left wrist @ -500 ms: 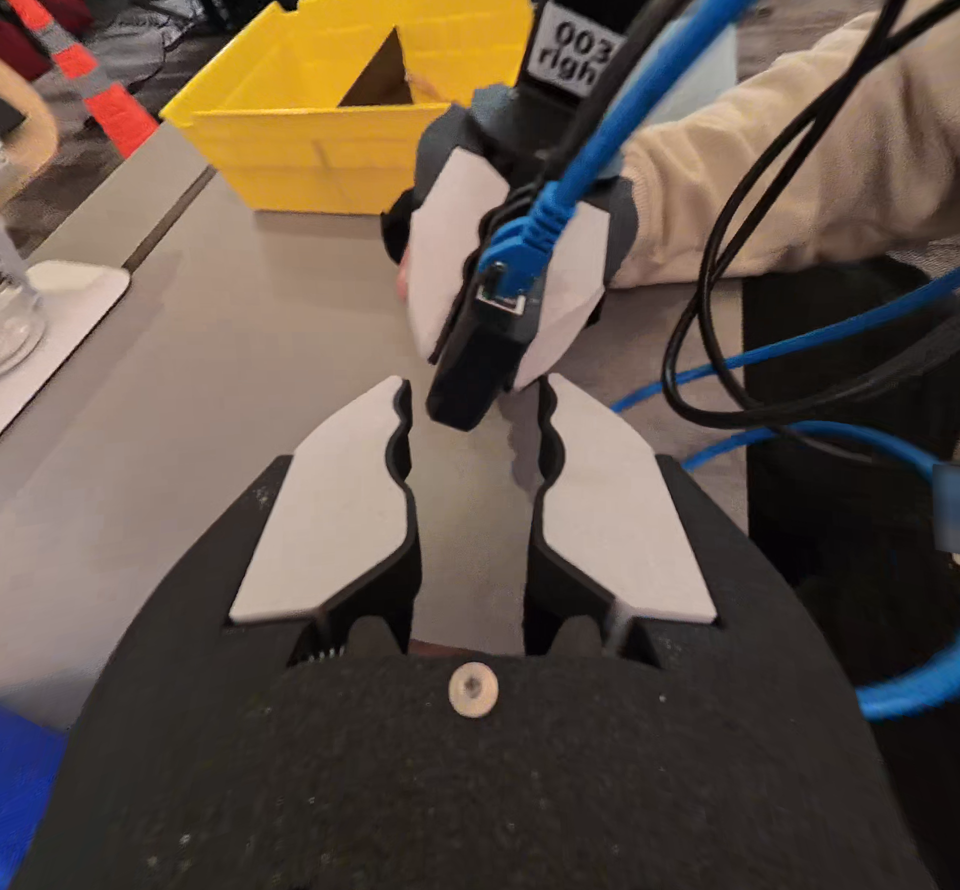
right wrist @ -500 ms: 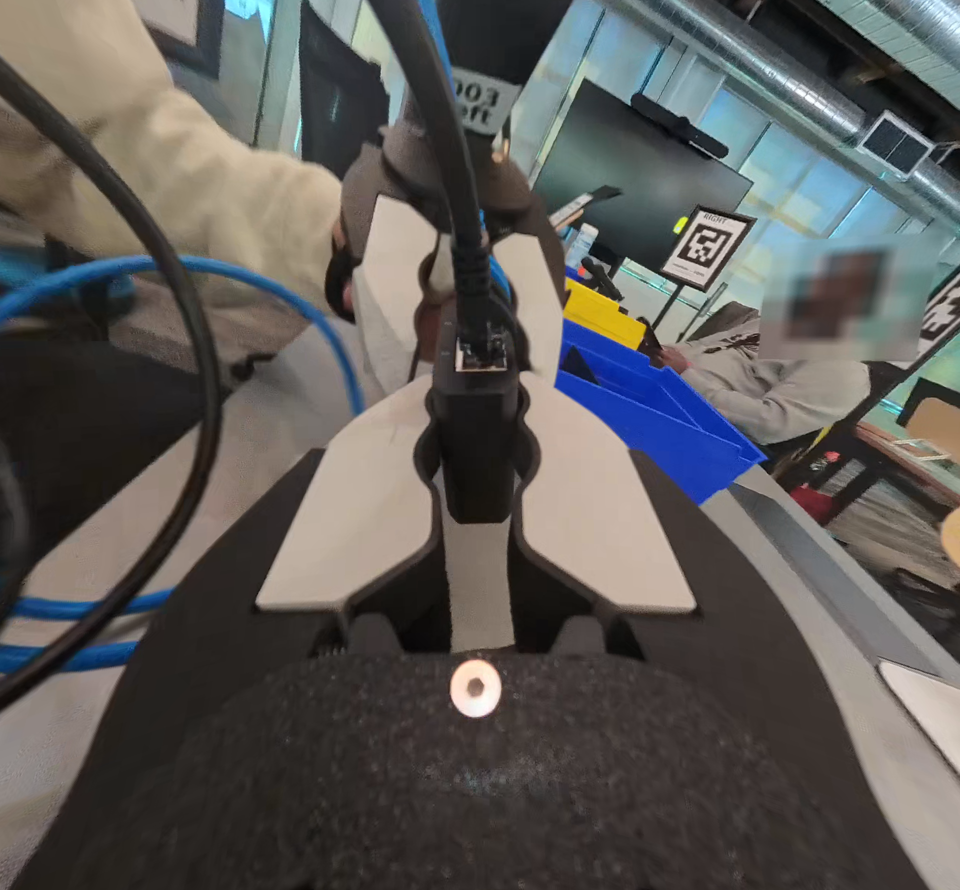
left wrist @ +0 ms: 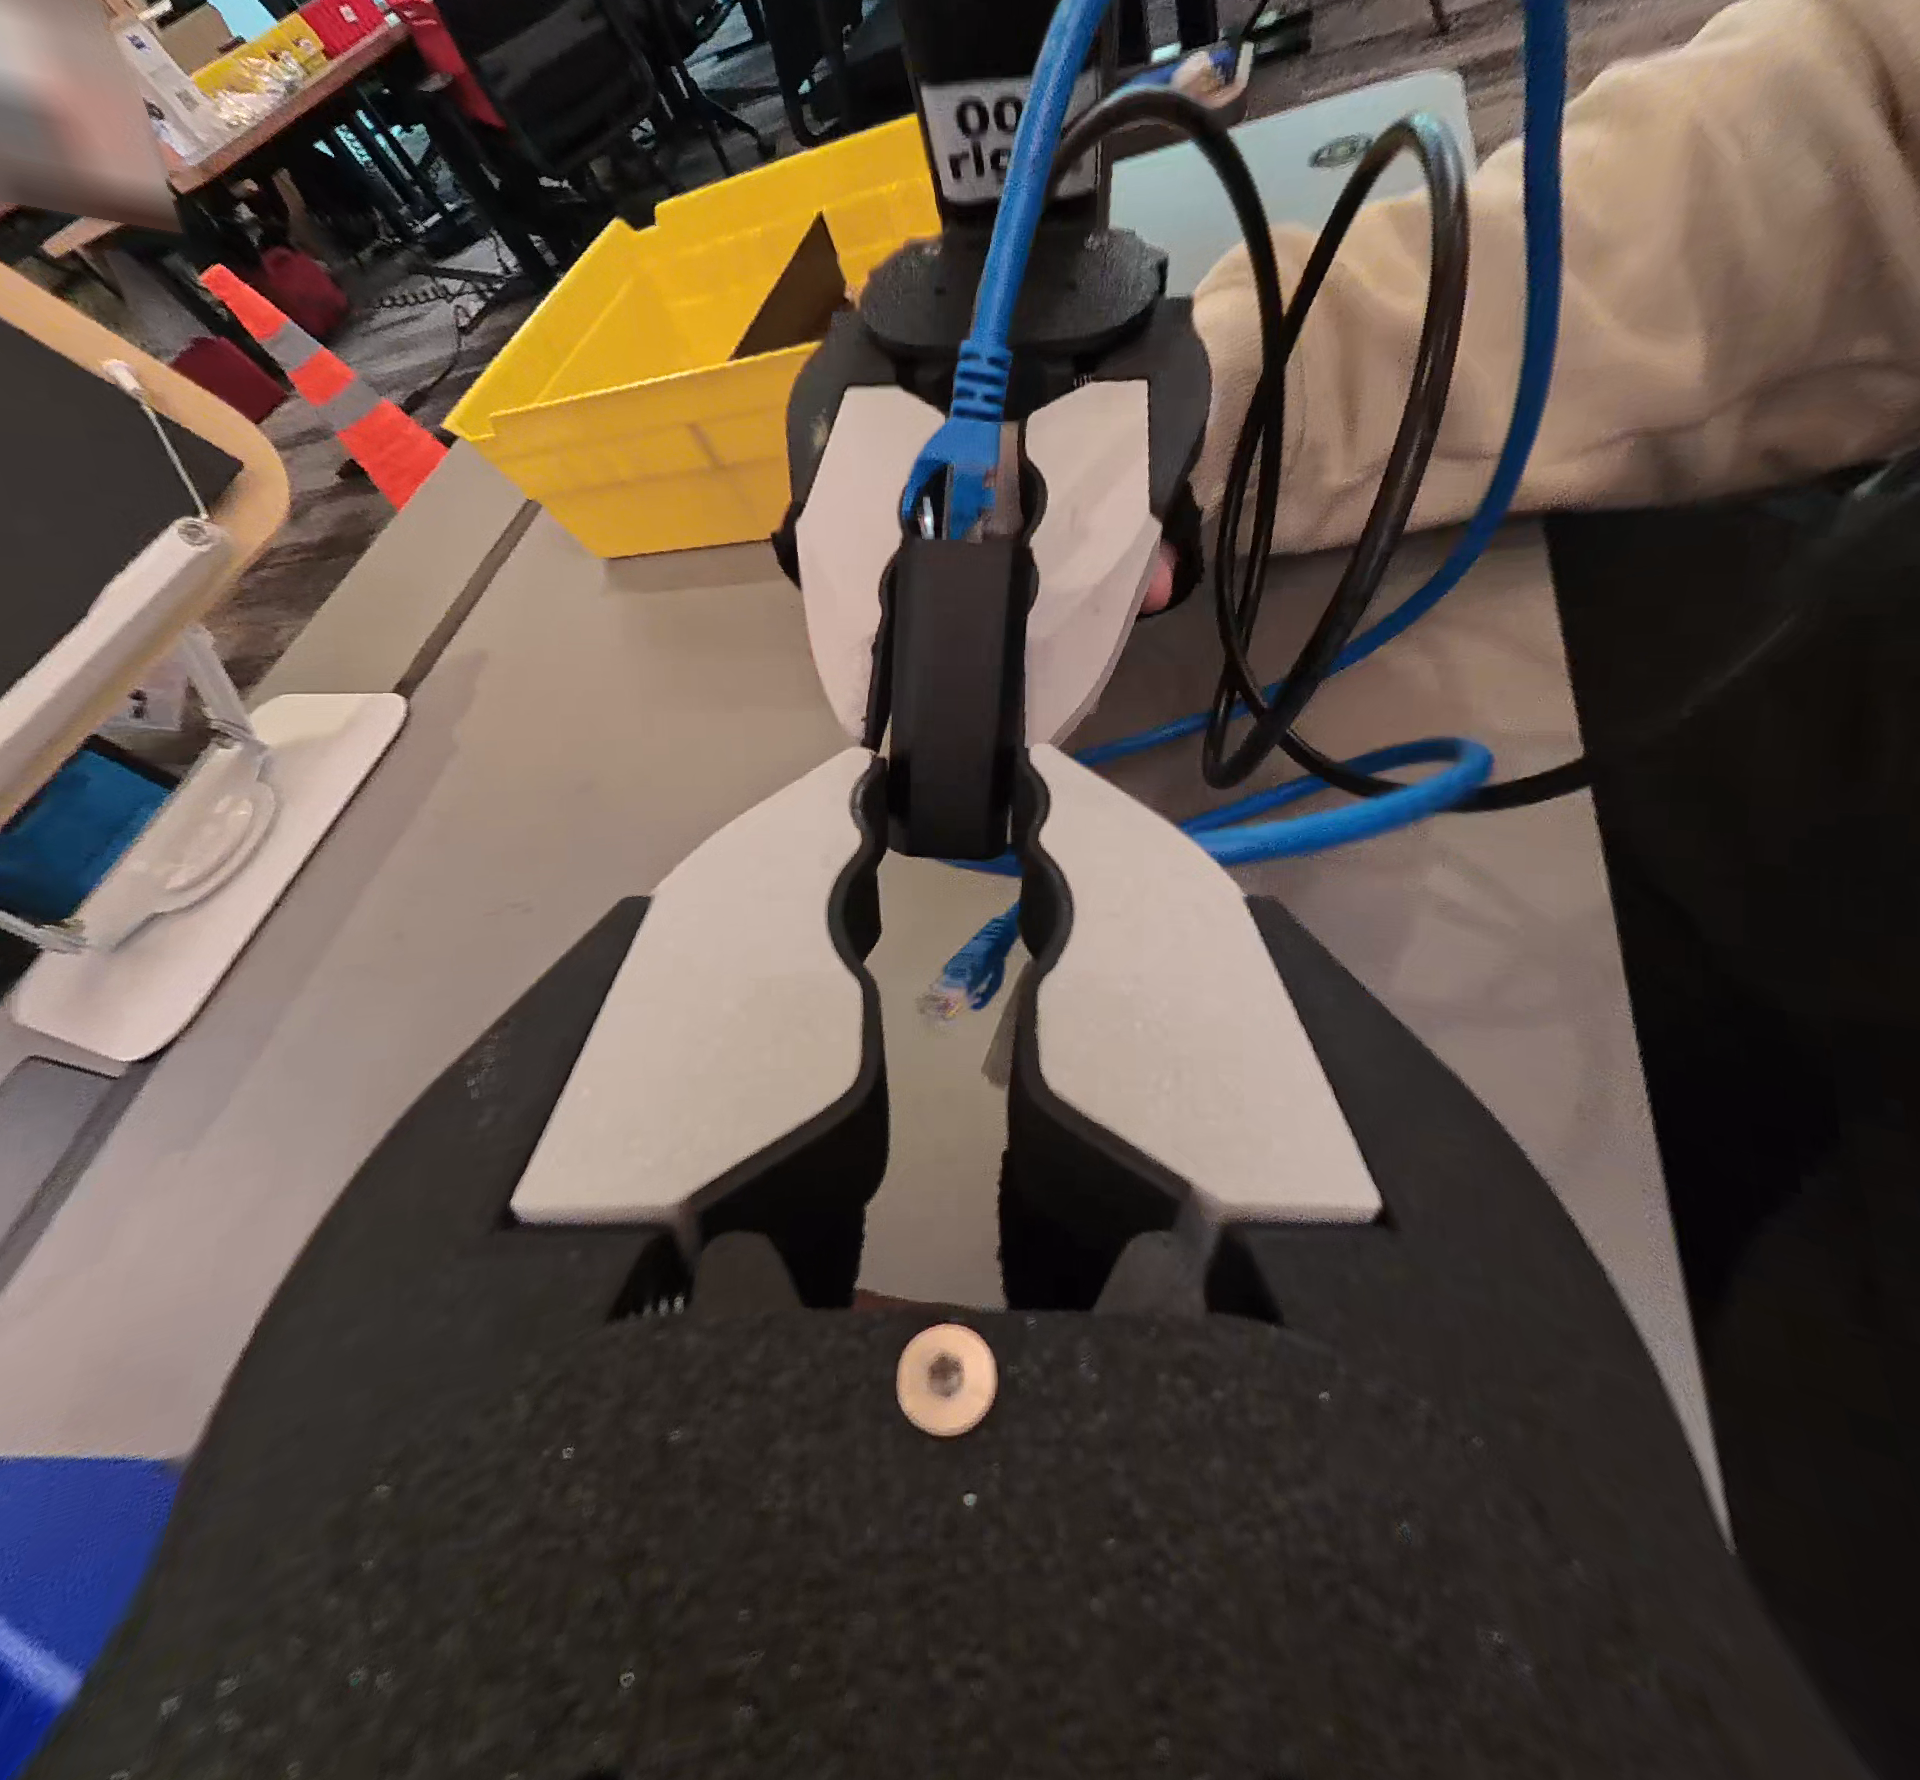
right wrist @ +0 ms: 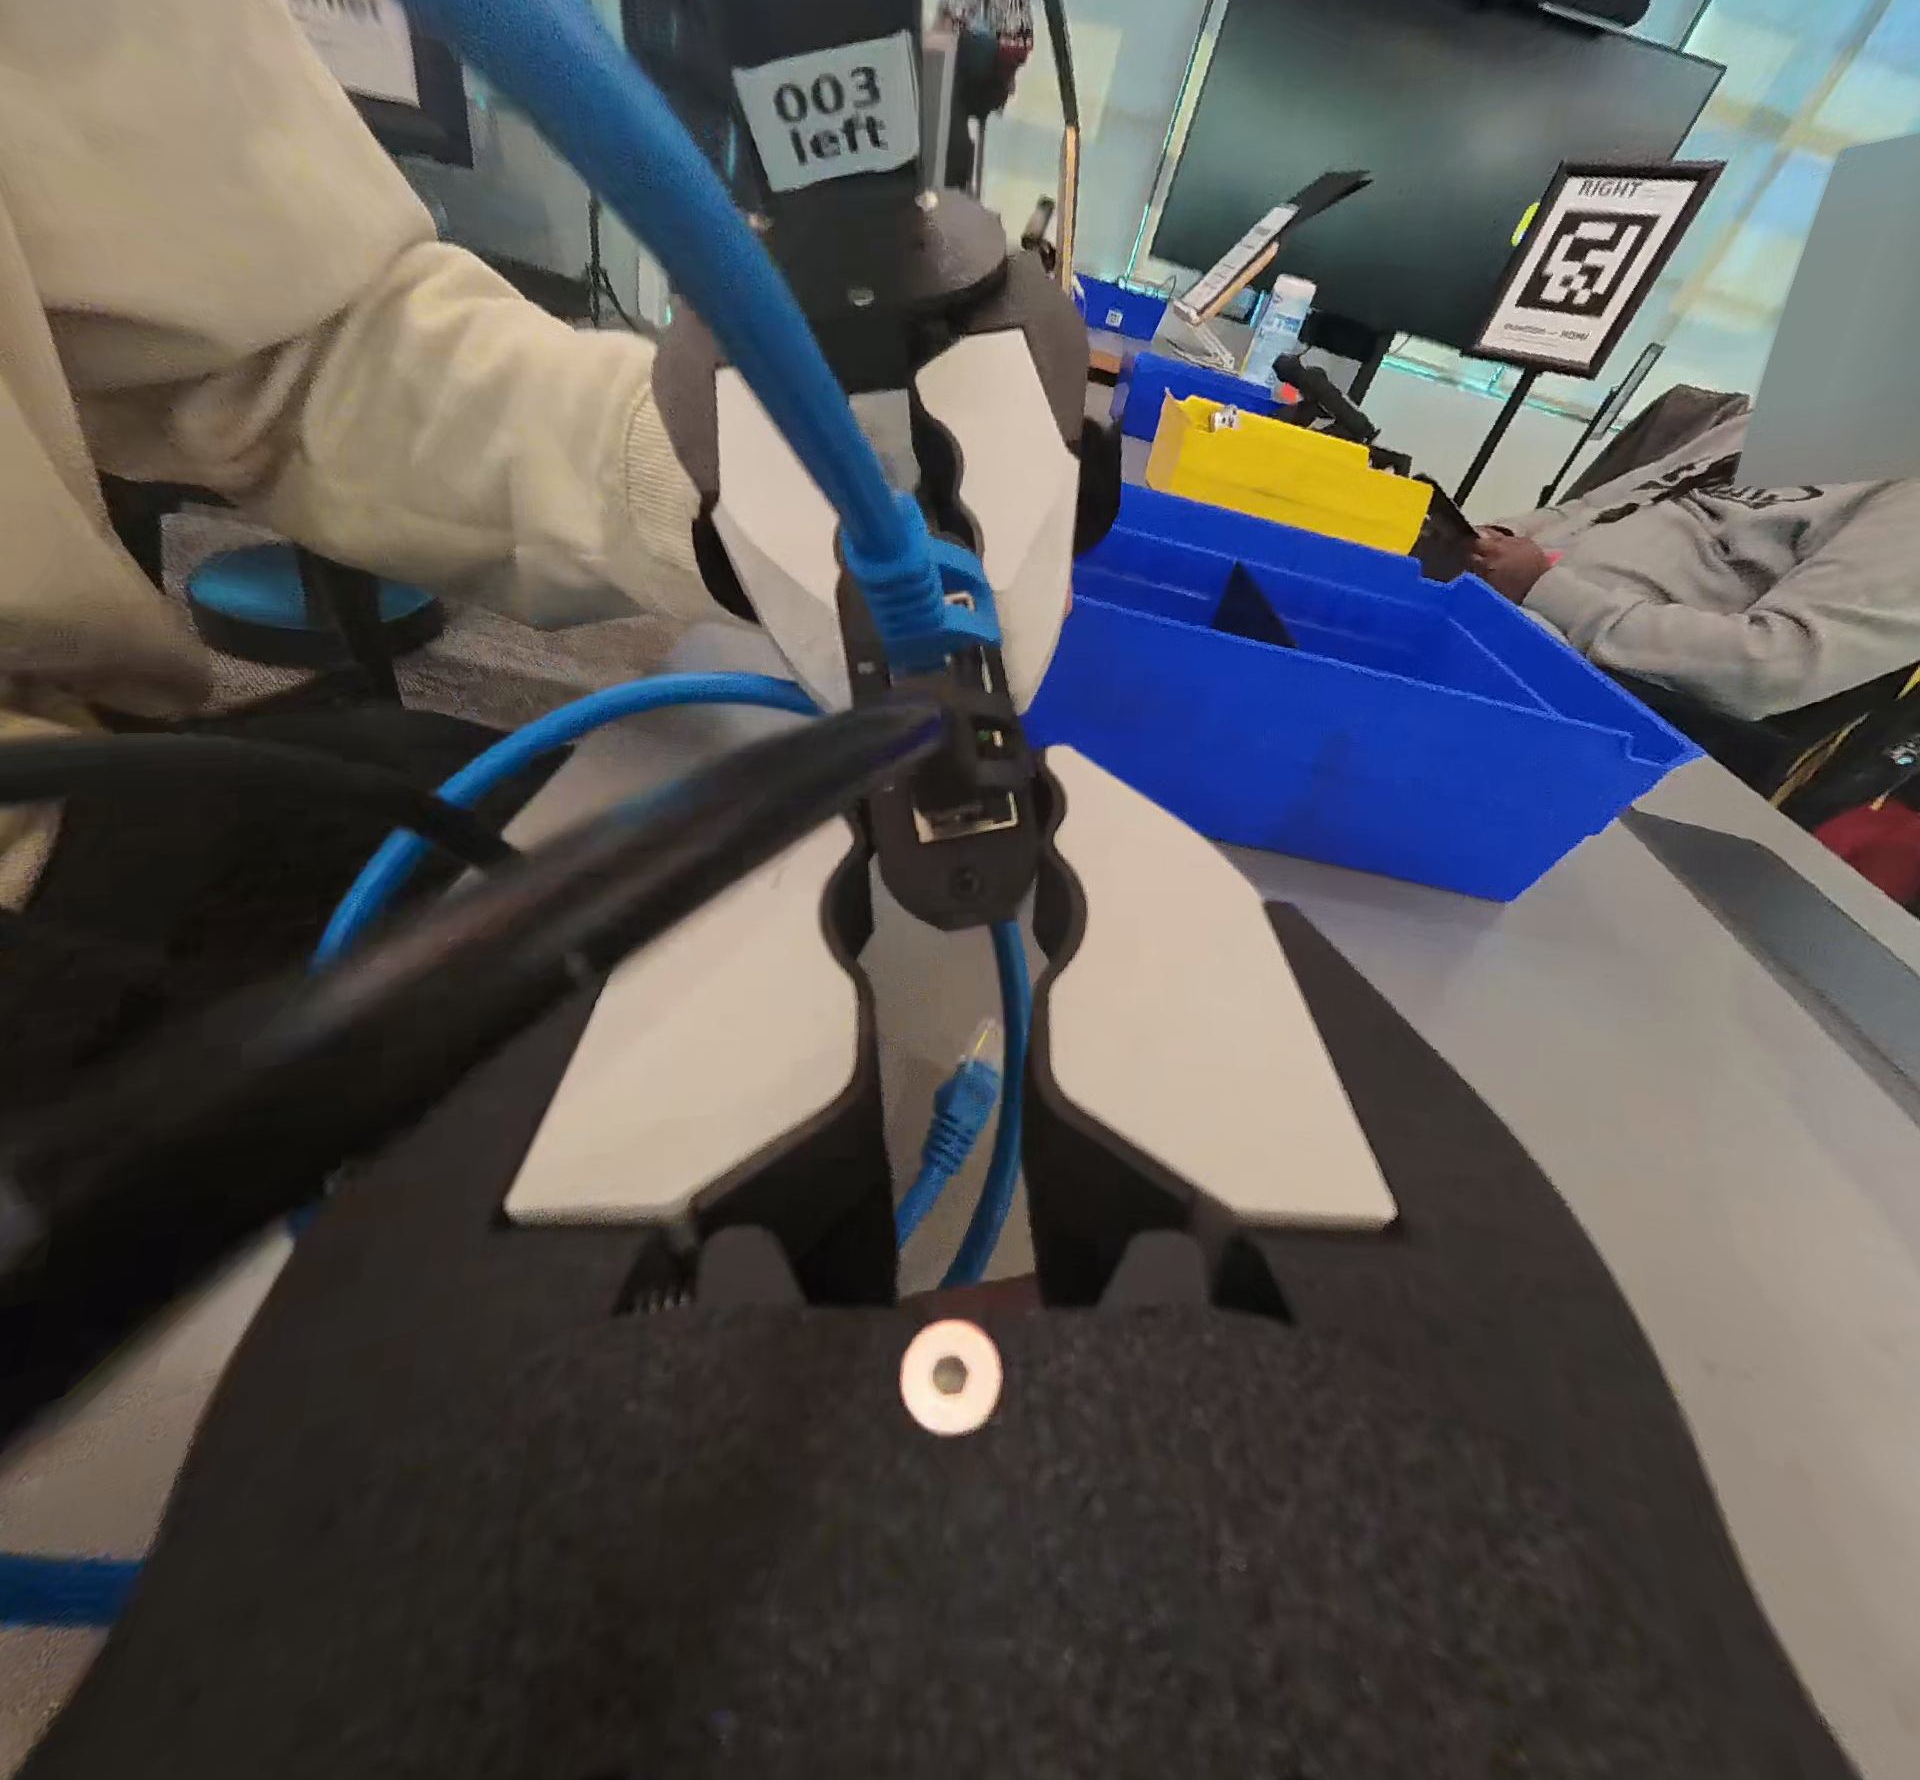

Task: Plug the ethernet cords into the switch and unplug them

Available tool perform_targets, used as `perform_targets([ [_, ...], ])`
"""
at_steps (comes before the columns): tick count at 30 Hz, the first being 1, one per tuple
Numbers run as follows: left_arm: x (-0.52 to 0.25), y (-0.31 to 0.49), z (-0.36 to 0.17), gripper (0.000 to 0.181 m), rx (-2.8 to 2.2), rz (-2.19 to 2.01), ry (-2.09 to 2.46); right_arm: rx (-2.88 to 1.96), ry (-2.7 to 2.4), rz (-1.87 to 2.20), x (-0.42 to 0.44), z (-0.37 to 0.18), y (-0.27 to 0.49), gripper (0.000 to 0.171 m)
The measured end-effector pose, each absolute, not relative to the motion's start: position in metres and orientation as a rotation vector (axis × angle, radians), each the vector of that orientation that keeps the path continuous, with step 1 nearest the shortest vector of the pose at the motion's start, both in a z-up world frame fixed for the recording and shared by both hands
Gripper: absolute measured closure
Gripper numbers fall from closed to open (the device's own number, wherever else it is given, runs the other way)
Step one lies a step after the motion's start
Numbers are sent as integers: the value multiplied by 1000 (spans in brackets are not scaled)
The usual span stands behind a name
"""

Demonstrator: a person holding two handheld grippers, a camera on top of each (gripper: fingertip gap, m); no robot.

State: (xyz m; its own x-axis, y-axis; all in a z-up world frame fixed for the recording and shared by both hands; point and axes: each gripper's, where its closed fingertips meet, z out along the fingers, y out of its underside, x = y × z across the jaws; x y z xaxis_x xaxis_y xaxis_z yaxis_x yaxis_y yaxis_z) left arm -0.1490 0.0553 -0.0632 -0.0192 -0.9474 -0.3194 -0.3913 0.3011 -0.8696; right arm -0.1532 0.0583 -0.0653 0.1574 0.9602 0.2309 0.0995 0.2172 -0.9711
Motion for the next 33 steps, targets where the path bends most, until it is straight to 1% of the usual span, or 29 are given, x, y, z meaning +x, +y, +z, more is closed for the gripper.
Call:
perform_targets([
  [3,-153,57,-63,159,-1213,-595,1620,-1235,-1294,786,-149,-67,61,143],
  [5,-158,60,-65,159,-1201,-532,1631,-1257,-1317,707,-144,-68,63,144],
  [11,-158,55,-72,158,-1228,-547,1660,-1258,-1425,538,-148,-71,57,147],
  [13,-151,45,-71,155,-1194,-562,1705,-1200,-1439,592,-158,-65,46,146],
  [17,-147,47,-69,156,-1144,-470,1719,-1157,-1419,611,-161,-54,43,147],
  [22,-146,55,-70,158,-1127,-352,1717,-1213,-1430,570,-150,-57,46,146],
  [26,-145,54,-71,158,-1115,-342,1722,-1208,-1444,503,-145,-56,44,149],
  [33,-141,41,-62,155,-1081,-393,1736,-1140,-1443,559,-158,-46,33,149],
])
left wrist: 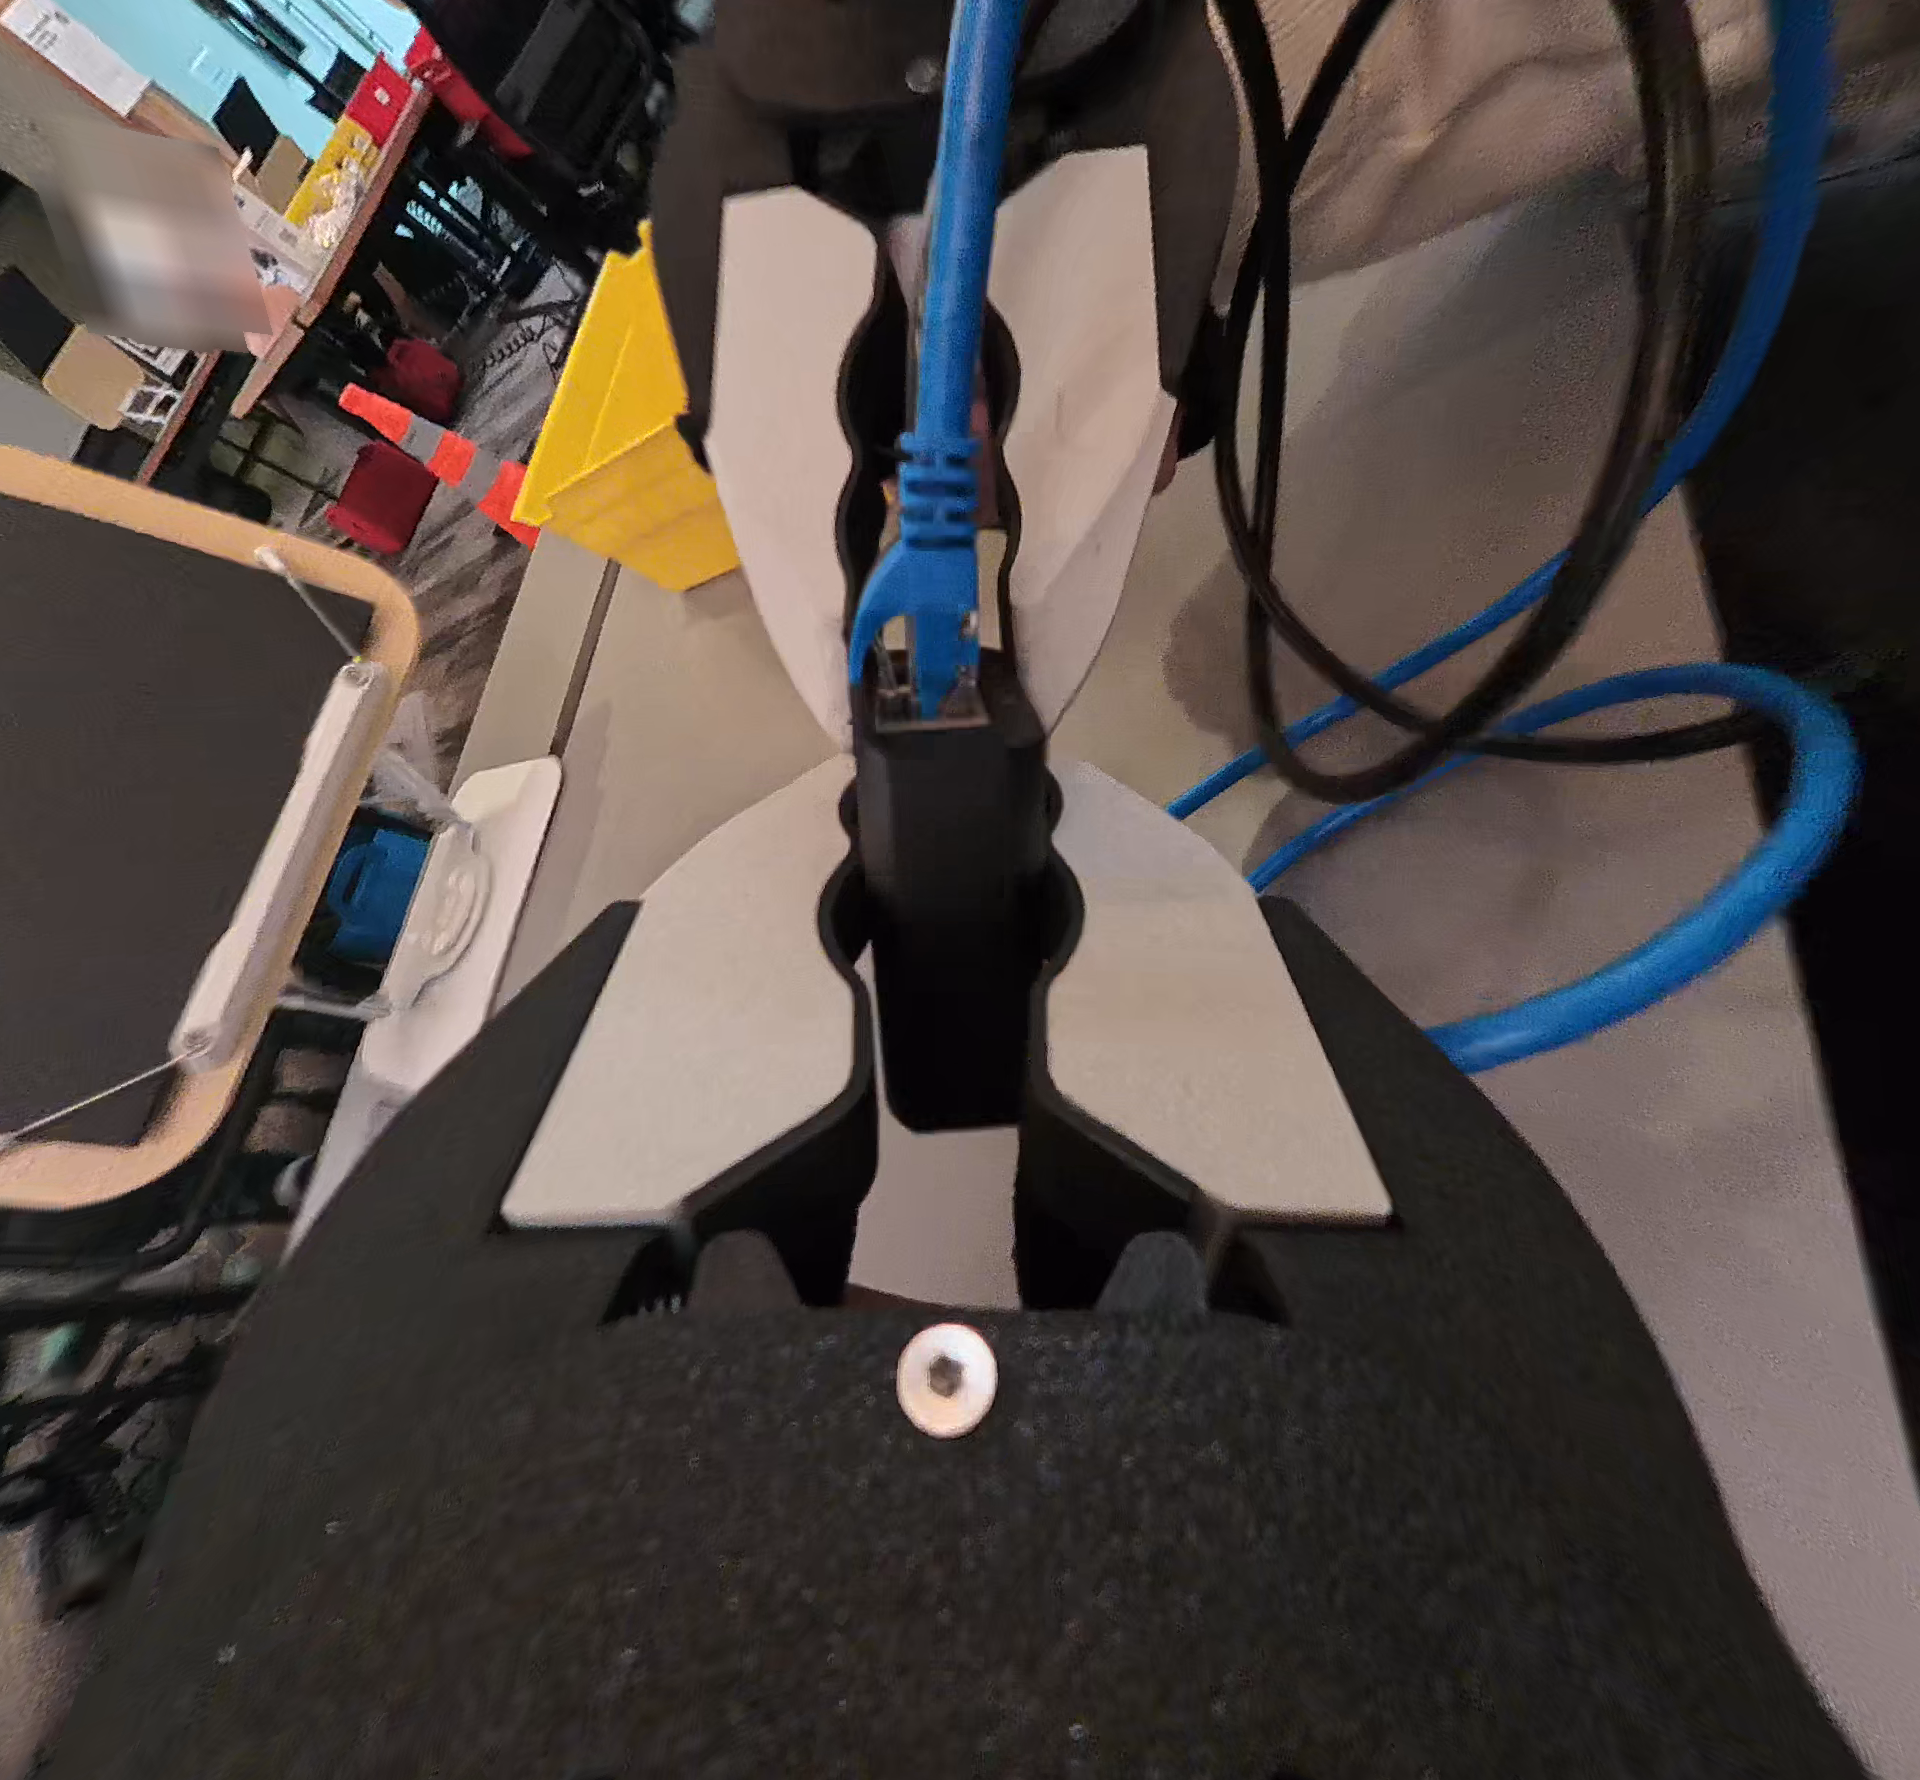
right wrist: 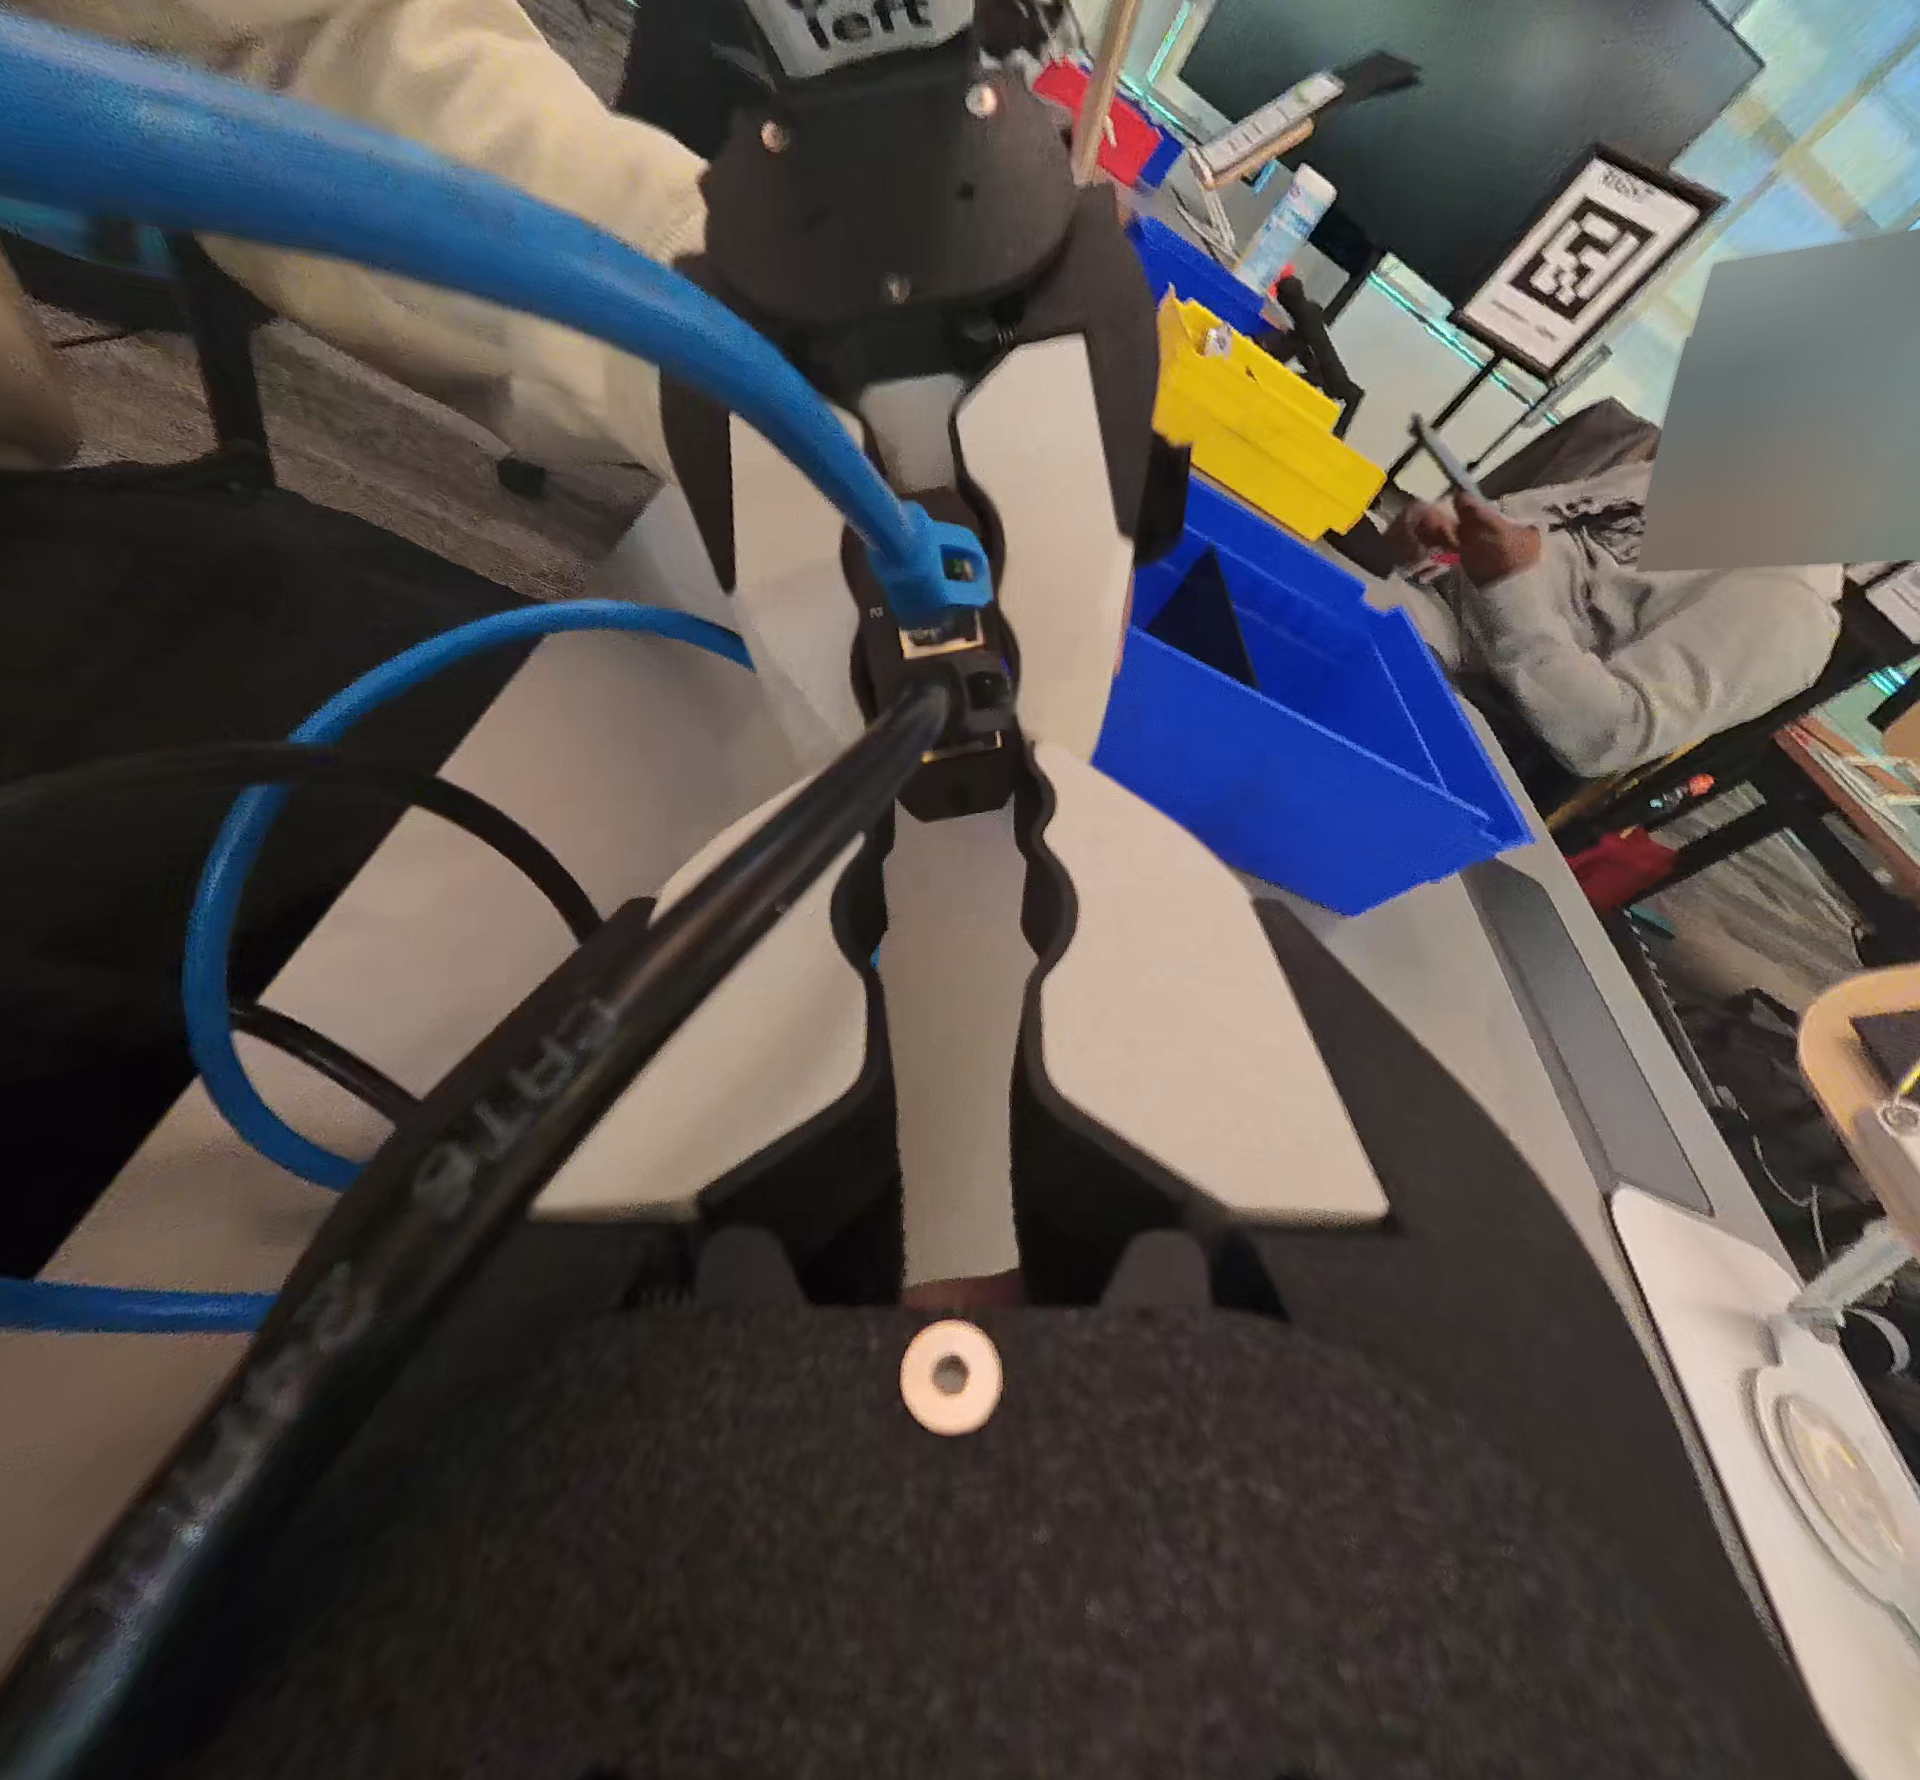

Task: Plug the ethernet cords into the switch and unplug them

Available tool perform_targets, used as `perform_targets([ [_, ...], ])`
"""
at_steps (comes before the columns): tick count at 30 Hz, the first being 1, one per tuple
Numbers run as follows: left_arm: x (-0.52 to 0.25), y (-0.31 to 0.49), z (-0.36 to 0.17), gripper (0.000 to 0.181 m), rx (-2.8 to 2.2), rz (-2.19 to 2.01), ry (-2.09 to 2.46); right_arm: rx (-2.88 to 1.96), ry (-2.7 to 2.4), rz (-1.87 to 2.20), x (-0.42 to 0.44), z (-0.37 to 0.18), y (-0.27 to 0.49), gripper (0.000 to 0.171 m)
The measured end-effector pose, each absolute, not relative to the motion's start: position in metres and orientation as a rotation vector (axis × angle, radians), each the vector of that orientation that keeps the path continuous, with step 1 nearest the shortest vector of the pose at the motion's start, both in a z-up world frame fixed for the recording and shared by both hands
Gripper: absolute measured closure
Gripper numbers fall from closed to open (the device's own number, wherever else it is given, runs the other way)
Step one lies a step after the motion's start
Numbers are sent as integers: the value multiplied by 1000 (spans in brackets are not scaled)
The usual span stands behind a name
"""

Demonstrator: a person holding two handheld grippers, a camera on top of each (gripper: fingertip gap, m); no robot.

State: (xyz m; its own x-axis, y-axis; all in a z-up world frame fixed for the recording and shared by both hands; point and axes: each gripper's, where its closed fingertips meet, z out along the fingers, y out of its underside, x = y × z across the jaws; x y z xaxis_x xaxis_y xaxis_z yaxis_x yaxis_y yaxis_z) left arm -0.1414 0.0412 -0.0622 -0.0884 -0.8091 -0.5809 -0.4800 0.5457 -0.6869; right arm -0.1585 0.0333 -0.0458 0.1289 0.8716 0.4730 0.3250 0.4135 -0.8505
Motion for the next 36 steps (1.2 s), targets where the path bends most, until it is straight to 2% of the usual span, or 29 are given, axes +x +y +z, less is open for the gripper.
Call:
perform_targets([
  [5,-138,63,-70,156,-1129,-247,1718,-1188,-1473,472,-154,-50,48,149],
  [8,-129,91,-75,156,-1113,-59,1661,-1395,-1414,352,-120,-53,73,151],
  [12,-108,138,-84,156,-1089,128,1552,-1618,-1070,323,-62,-7,78,143],
  [15,-75,154,-100,155,-1073,141,1553,-1671,-1105,157,-52,6,55,138],
  [20,-53,137,-118,156,-1045,-43,1711,-1862,-1391,-123,-40,-66,56,120],
  [23,-61,125,-130,156,-1128,-215,1749,-1752,-1550,-60,-61,-73,58,129],
  [27,-67,125,-138,156,-1151,-187,1741,-1682,-1723,-224,-71,-79,78,136],
  [33,-63,121,-134,156,-1123,-110,1700,-1585,-1716,-198,-82,-88,79,153],
  [36,-61,118,-139,156,-1114,-97,1723,-1570,-1701,-195,-82,-94,80,155],
])
